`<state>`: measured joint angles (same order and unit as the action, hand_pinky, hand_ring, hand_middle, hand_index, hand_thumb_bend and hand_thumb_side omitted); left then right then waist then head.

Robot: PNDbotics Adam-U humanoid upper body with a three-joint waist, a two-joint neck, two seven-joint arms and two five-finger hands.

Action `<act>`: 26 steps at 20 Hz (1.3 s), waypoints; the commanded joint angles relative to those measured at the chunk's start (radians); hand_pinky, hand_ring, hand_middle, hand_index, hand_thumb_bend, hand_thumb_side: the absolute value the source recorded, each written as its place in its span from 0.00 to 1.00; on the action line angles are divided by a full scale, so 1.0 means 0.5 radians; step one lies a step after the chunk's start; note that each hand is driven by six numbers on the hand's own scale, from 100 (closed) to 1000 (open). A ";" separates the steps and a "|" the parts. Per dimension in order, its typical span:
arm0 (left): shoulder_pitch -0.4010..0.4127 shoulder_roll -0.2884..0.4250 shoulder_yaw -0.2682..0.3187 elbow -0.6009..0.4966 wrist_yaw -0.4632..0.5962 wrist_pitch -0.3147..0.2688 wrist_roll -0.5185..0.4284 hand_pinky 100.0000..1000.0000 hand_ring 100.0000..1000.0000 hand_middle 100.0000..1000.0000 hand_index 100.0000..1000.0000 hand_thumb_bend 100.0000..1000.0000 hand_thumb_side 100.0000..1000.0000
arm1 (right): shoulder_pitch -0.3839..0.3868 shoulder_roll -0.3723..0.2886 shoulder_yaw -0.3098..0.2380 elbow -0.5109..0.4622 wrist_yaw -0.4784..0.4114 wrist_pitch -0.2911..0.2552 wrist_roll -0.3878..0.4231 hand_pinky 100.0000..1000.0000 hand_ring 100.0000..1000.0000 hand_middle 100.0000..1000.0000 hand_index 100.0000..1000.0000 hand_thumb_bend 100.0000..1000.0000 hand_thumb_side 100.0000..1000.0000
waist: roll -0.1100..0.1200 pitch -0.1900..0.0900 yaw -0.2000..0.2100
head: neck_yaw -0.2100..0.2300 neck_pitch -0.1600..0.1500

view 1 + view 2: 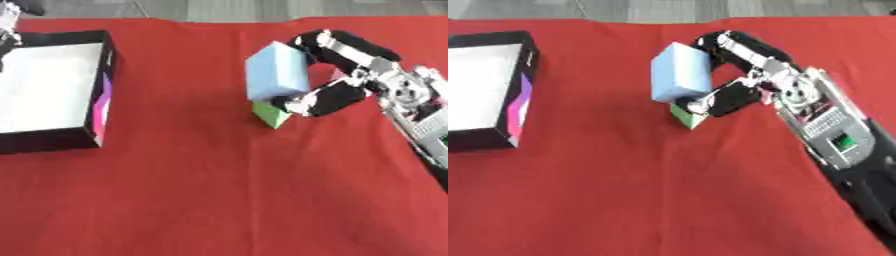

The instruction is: Pick up the objects with one hand, pass them to the other hand, and then place them into the box on the other side of the table.

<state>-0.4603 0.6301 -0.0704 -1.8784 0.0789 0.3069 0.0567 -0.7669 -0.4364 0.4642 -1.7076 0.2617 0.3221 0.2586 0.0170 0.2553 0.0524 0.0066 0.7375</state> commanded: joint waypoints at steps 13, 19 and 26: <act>-0.434 0.153 -0.418 -0.061 -0.233 0.310 -0.444 0.72 1.00 0.75 0.69 0.18 0.72 | -0.033 0.328 0.094 0.298 0.098 -0.093 -0.338 0.69 0.65 0.49 0.52 0.11 0.00 | 0.061 -0.108 0.032 | 0.016 0.038; -0.589 0.096 -0.534 0.002 -0.317 0.411 -0.562 0.73 1.00 0.75 0.70 0.20 0.72 | -0.005 0.440 0.110 0.412 0.183 -0.145 -0.454 0.69 0.65 0.49 0.52 0.11 0.00 | 0.088 -0.122 0.060 | -0.003 0.059; -0.696 0.067 -0.642 0.060 -0.456 0.448 -0.753 0.77 1.00 0.77 0.75 0.25 0.65 | 0.009 0.509 0.103 0.481 0.223 -0.181 -0.536 0.68 0.65 0.49 0.52 0.10 0.00 | 0.091 -0.133 0.069 | -0.009 0.065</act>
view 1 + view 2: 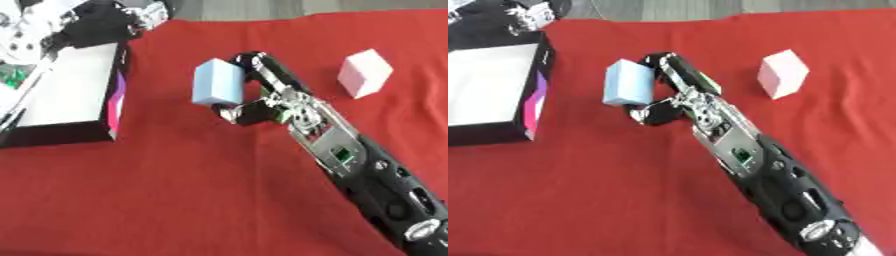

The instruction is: Pick up the objects with one hand, pass them to the other hand, and then place them into the box on the other side of the table.

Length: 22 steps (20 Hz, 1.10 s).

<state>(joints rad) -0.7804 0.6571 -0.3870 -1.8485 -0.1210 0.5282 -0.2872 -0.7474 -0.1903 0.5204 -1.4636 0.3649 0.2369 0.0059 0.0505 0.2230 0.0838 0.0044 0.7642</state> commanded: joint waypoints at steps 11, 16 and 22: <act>-0.163 -0.052 -0.099 0.128 -0.389 0.037 -0.379 0.80 1.00 0.77 0.79 0.31 0.56 | -0.032 0.060 0.001 -0.011 -0.083 -0.032 -0.176 0.67 0.65 0.49 0.52 0.04 0.00 | 0.022 -0.075 0.007 | -0.006 0.010; -0.214 -0.087 -0.155 0.204 -0.548 0.002 -0.512 0.80 1.00 0.78 0.80 0.32 0.50 | -0.030 0.084 0.033 0.004 -0.189 -0.058 -0.261 0.66 0.65 0.48 0.51 0.02 0.00 | 0.024 -0.074 0.010 | -0.008 0.011; -0.259 -0.124 -0.200 0.284 -0.714 -0.090 -0.674 0.82 1.00 0.79 0.83 0.45 0.43 | -0.036 0.108 0.067 0.024 -0.253 -0.085 -0.275 0.66 0.65 0.48 0.51 0.01 0.00 | 0.024 -0.074 0.010 | -0.005 0.000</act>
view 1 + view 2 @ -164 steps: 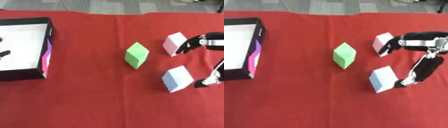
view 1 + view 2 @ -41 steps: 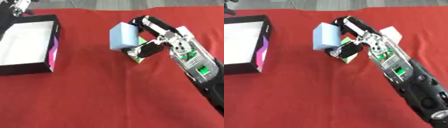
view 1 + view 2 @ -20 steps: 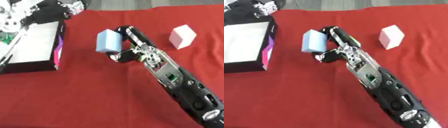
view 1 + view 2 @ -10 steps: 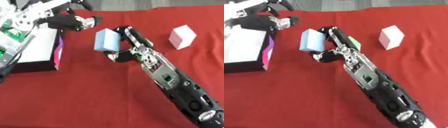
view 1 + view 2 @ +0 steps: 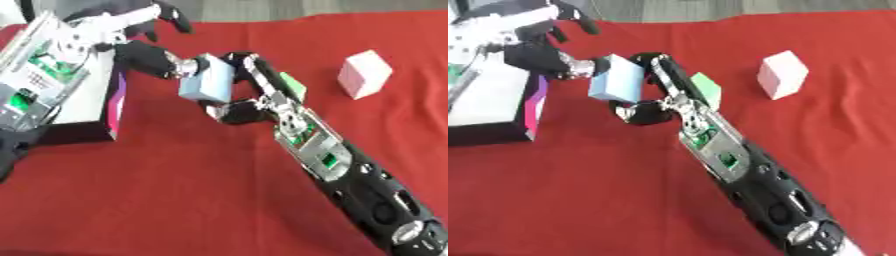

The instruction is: Pick up the objects with one hand, pass them to the other hand, and then place them into the box on the other side of the table.

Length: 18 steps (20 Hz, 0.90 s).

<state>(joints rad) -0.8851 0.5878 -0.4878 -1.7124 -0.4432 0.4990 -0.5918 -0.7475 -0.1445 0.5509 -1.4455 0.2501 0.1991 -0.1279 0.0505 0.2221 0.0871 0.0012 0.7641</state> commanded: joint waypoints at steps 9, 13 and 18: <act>-0.050 -0.003 0.005 -0.001 -0.253 -0.189 -0.220 0.84 1.00 0.79 0.86 0.64 0.37 | -0.035 0.028 0.023 -0.013 -0.082 -0.010 0.031 0.66 0.64 0.48 0.51 0.00 0.00 | 0.022 -0.068 0.001 | 0.010 -0.016; -0.025 0.015 0.056 -0.077 -0.250 -0.243 -0.311 0.86 1.00 0.80 0.86 0.71 0.40 | -0.036 0.025 0.023 -0.018 -0.093 -0.004 0.036 0.66 0.64 0.48 0.51 0.00 0.00 | 0.020 -0.064 0.000 | 0.006 -0.021; -0.017 0.032 0.084 -0.129 -0.262 -0.286 -0.420 0.86 1.00 0.80 0.85 0.68 0.42 | -0.035 0.026 0.025 -0.022 -0.099 0.003 0.043 0.66 0.64 0.48 0.51 0.00 0.00 | 0.015 -0.059 -0.002 | 0.006 -0.029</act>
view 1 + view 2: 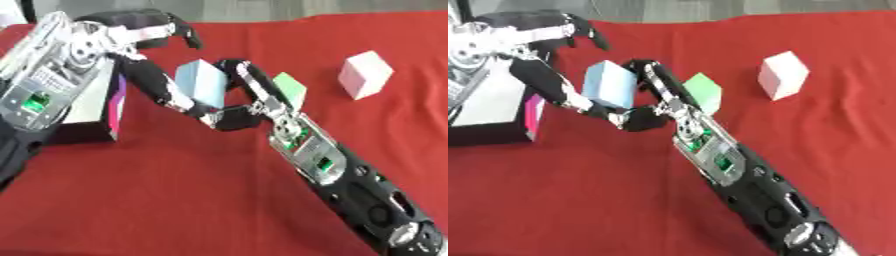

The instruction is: Pick up the objects with one hand, pass them to the other hand, and then place them into the box on the other side of the table.

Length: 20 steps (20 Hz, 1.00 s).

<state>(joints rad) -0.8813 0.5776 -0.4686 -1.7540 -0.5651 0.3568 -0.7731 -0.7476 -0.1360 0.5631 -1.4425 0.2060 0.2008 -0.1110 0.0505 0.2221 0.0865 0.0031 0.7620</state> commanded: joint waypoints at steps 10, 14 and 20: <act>-0.017 0.036 0.023 -0.016 -0.110 -0.019 -0.083 0.86 1.00 0.79 0.86 0.65 0.37 | -0.033 0.007 0.010 -0.055 -0.051 0.019 0.016 0.66 0.64 0.48 0.50 0.00 0.00 | 0.011 -0.052 -0.006 | 0.008 -0.028; -0.021 0.033 0.007 0.003 -0.156 -0.027 -0.058 0.87 1.00 0.79 0.86 0.64 0.36 | -0.031 0.006 0.019 -0.053 -0.069 0.031 0.024 0.65 0.64 0.47 0.49 0.00 0.00 | 0.012 -0.051 -0.005 | 0.008 -0.029; -0.027 0.025 -0.011 0.025 -0.200 -0.020 -0.007 0.86 0.99 0.79 0.87 0.63 0.35 | -0.025 -0.011 0.028 -0.069 -0.094 0.039 0.037 0.65 0.63 0.47 0.49 0.00 0.00 | 0.012 -0.051 -0.006 | 0.009 -0.034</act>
<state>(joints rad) -0.8784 0.5786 -0.4791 -1.7374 -0.6604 0.3410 -0.7796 -0.7470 -0.1366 0.5763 -1.4498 0.1672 0.2192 -0.0942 0.0505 0.2221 0.0831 0.0058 0.7538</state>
